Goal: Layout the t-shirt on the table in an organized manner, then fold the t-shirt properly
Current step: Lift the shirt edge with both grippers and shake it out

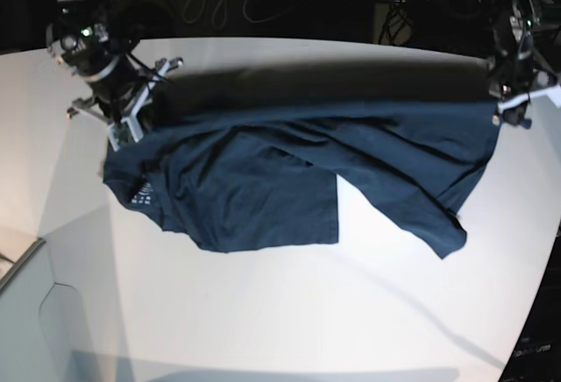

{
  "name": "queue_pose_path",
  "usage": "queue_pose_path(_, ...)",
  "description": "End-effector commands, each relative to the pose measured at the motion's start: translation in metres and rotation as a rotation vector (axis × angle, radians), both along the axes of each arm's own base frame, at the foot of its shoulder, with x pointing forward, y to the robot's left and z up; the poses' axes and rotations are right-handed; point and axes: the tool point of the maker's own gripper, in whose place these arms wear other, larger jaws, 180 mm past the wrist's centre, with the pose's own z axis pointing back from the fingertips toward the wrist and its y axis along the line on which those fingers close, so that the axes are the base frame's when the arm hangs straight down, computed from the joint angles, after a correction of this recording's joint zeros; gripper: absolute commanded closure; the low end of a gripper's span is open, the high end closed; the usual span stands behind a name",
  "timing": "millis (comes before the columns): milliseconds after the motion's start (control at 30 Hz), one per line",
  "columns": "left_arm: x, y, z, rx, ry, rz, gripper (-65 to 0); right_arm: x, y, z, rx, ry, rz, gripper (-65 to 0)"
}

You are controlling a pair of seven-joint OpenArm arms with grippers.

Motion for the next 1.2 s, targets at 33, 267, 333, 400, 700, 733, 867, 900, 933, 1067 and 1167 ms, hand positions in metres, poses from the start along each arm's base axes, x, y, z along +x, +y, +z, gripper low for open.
queue_pose_path(33,0.015,0.012,0.024,0.053,-0.062,0.000,-0.1,0.014,-0.001,0.016,-0.008,-0.051,0.012,0.0)
queue_pose_path(267,0.058,0.023,0.064,0.098,-0.172,-0.019,-0.1,0.046,-0.011,0.077,-0.039,-0.233,-0.012,0.0)
queue_pose_path(333,0.079,0.027,0.086,0.115,-0.237,-0.024,-0.1,0.062,-0.009,0.100,-0.042,-0.306,-0.008,0.0)
queue_pose_path(400,0.102,0.032,0.112,0.135,-0.301,-0.028,-0.1,0.079,-0.009,0.120,-0.043,-0.370,-0.009,0.0)
queue_pose_path(700,0.231,-0.022,0.234,0.234,-0.504,-0.243,-0.1,0.154,-0.011,0.215,-0.035,-0.636,-0.019,0.0)
queue_pose_path(733,0.246,-0.028,0.242,0.245,-0.507,-0.258,-0.1,0.164,-0.012,0.224,-0.030,-0.657,-0.025,0.0)
queue_pose_path(867,0.291,-0.043,0.277,0.233,-0.544,-0.294,-0.1,0.192,-0.016,0.267,-0.024,-0.756,-0.033,0.0)
queue_pose_path(900,0.297,-0.045,0.288,0.238,-0.560,-0.297,-0.1,0.195,-0.016,0.278,-0.024,-0.780,-0.034,0.0)
queue_pose_path(933,0.302,-0.047,0.298,0.242,-0.573,-0.303,-0.1,0.198,-0.017,0.289,-0.026,-0.803,-0.035,0.0)
queue_pose_path(1067,0.324,-0.058,0.354,0.262,-0.650,-0.327,-0.1,0.212,-0.021,0.323,-0.038,-0.872,-0.033,0.0)
queue_pose_path(1167,0.339,-0.063,0.395,0.263,-0.699,-0.333,-0.1,0.227,-0.027,0.350,-0.029,-0.916,-0.046,0.0)
